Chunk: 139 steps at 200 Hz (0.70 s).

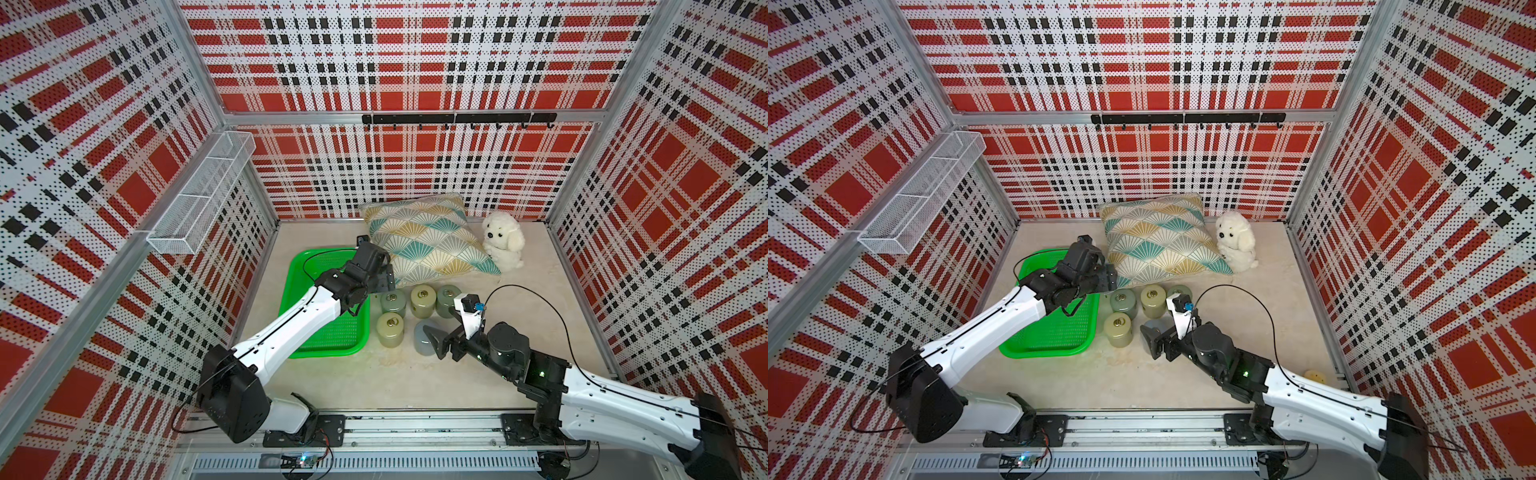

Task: Take the tea canister out of the basket
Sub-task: Pick up the tea canister from the basket, then place the tea canister at the center of the board.

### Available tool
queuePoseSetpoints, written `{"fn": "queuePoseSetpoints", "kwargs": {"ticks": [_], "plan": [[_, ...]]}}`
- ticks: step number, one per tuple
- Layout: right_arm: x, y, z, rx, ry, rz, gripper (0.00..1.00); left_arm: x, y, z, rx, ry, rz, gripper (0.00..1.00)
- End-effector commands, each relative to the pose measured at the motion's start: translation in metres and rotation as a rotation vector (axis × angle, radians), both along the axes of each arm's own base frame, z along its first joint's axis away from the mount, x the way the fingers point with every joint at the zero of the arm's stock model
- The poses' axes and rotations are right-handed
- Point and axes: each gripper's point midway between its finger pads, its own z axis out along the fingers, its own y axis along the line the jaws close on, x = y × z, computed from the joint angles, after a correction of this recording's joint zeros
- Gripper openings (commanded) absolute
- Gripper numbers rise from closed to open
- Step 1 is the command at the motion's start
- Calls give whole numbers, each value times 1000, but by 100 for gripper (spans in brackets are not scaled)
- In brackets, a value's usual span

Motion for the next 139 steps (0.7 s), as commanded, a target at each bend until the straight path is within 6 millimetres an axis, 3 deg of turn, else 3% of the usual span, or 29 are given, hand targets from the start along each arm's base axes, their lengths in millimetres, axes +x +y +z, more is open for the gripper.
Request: {"fn": "queuePoseSetpoints", "kwargs": {"ticks": [1,35,66,139], "plan": [[-1,-27,-14,-29,70,-84,100,1,-41,42,-88,-105,-47,66],[-9,-60,-19,5,146,-172,100,-19,-99,42,-101,-107,-163,66],[-15,-86,-27,2,209,-244,100,-37,-139,29,-110,-86,-241,65],[-33,-107,-30,59,267,-234,100,-71,-209,-28,-63,5,-378,65]]}}
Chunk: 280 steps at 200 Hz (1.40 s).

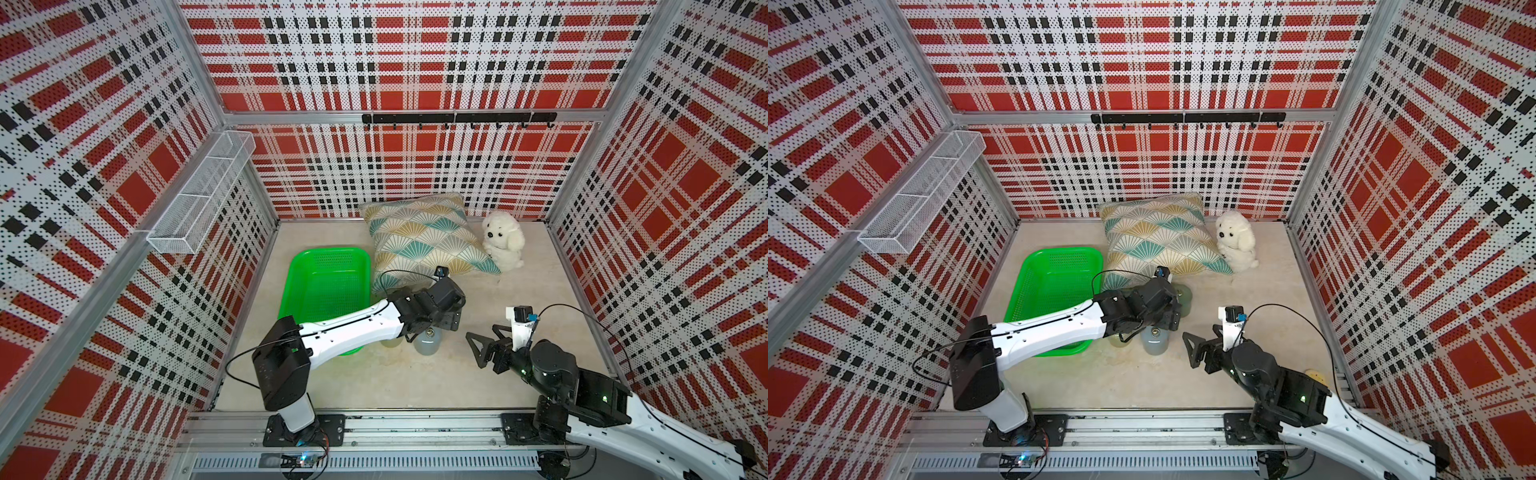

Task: Take the tea canister out of the basket
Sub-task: Place the tea canister at the center of the board.

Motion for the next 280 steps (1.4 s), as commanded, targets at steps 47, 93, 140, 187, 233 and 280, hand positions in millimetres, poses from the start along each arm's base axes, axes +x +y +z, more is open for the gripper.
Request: {"fn": "queuePoseSetpoints", "kwargs": {"ticks": [47,93,140,187,233,280], "plan": [[-5,-11,-11,-2,51,-23,100,-1,-58,-2,-70,-25,-54,65],[-6,-11,-12,1,52,-22,100,0,-62,-26,-44,-7,-55,65],[-6,-13,-17,6,69,-34,100,2,-63,-52,-9,5,-58,66],[-6,-15,-23,5,89,-50,100,7,-61,-69,3,24,-54,66],[-7,-18,-28,18,107,-66,100,6,-59,-82,19,46,-60,67],[-11,-32,-37,83,162,-124,100,2,-62,-88,20,73,-77,67]]}}
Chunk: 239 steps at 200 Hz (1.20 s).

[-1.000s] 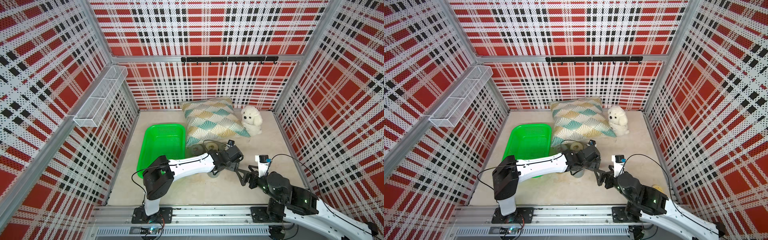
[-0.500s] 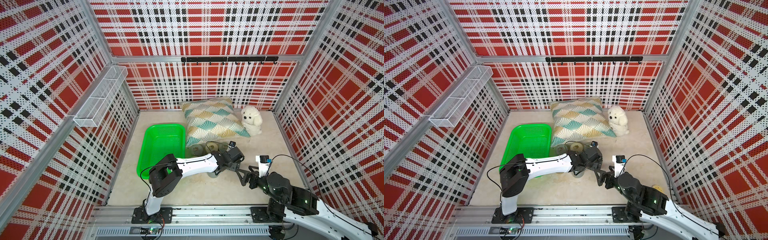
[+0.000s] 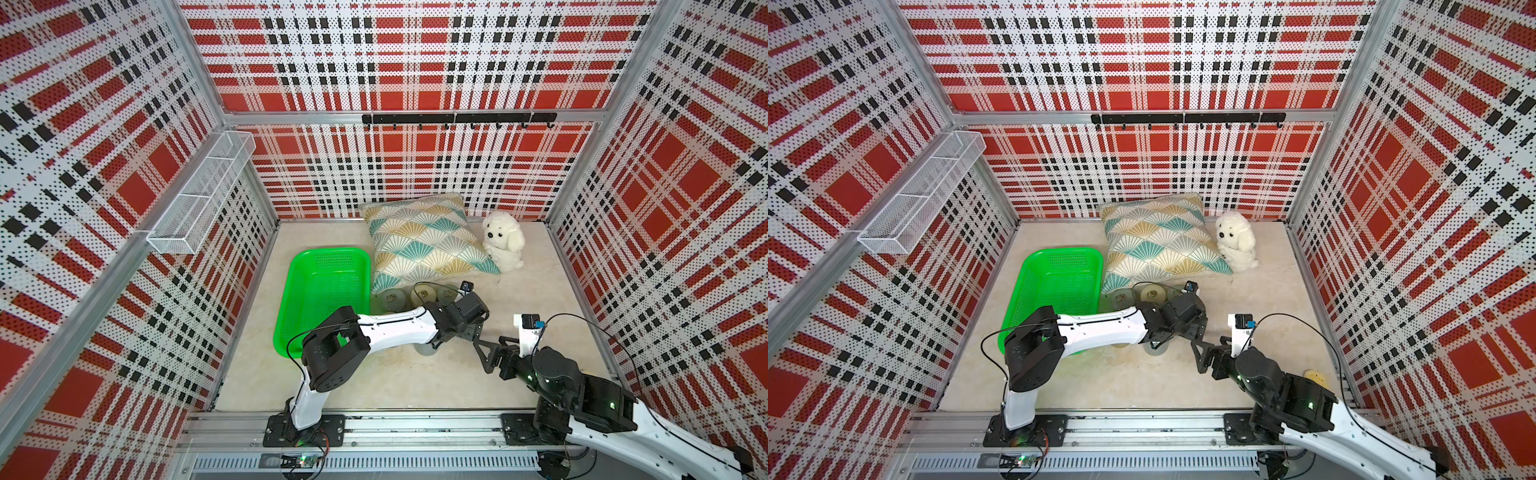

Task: Take the tea canister out of the basket
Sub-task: Place the tea canister at the center of the board.

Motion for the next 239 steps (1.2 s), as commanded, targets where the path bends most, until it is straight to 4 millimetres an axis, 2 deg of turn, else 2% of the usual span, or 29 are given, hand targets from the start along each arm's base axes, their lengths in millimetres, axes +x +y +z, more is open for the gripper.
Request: {"fn": "queuePoseSetpoints", "kwargs": {"ticks": [1,56,123,205,223,239], "plan": [[-2,-12,-9,27,36,-54,100,-5,4,-21,29,57,-2,67],[-4,-26,-16,95,62,-119,100,-8,8,-32,65,73,-12,67],[-2,-30,-16,91,62,-140,100,-9,8,-46,112,92,-29,68],[-3,-29,-17,90,60,-135,100,-18,12,-41,131,80,-34,68],[-3,-28,-17,90,60,-133,100,-16,13,-41,135,78,-30,73],[-3,-28,-17,90,59,-133,100,-16,12,-41,133,79,-29,83]]}}
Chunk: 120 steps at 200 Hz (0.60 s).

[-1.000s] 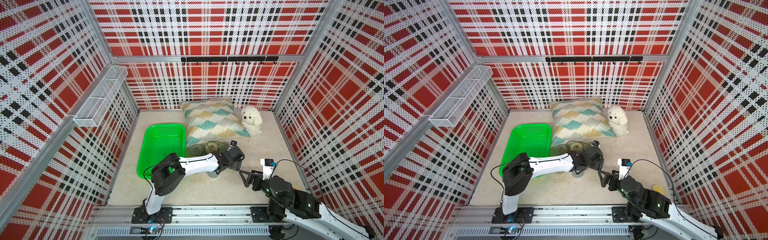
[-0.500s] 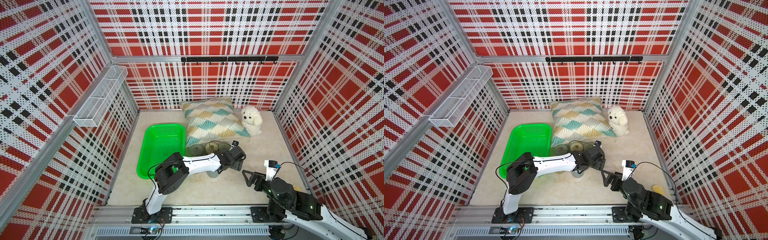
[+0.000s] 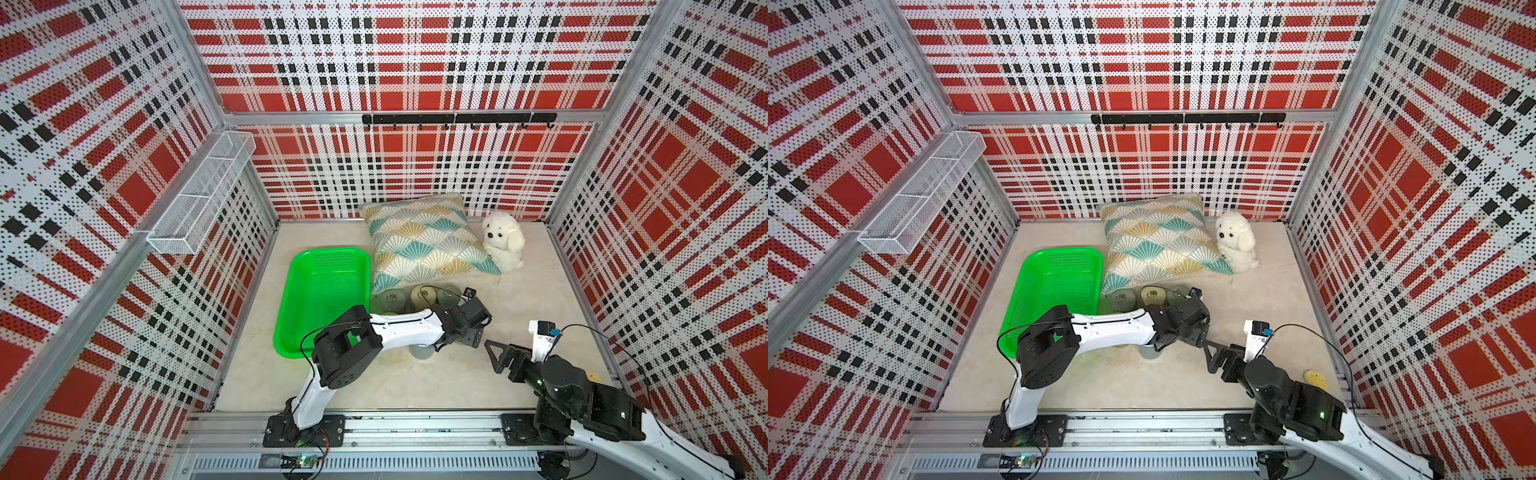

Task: Take the tea canister out of the basket
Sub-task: Place the tea canister at the center of the board.

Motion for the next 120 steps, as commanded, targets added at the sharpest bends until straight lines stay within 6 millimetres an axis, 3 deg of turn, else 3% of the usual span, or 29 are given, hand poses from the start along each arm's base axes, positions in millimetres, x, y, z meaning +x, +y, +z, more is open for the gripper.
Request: {"fn": "queuePoseSetpoints", "kwargs": {"ticks": [1,19,68,120], "plan": [[1,-4,-4,-10,-1,-15,100,-9,16,-10,60,40,7,83],[1,-4,-4,-9,-3,-16,100,-9,13,-5,47,38,6,90],[1,-4,-3,-6,-5,-15,100,-6,7,18,6,16,9,97],[0,-2,0,8,-14,-3,100,-3,-2,70,-98,-32,19,99]]}}
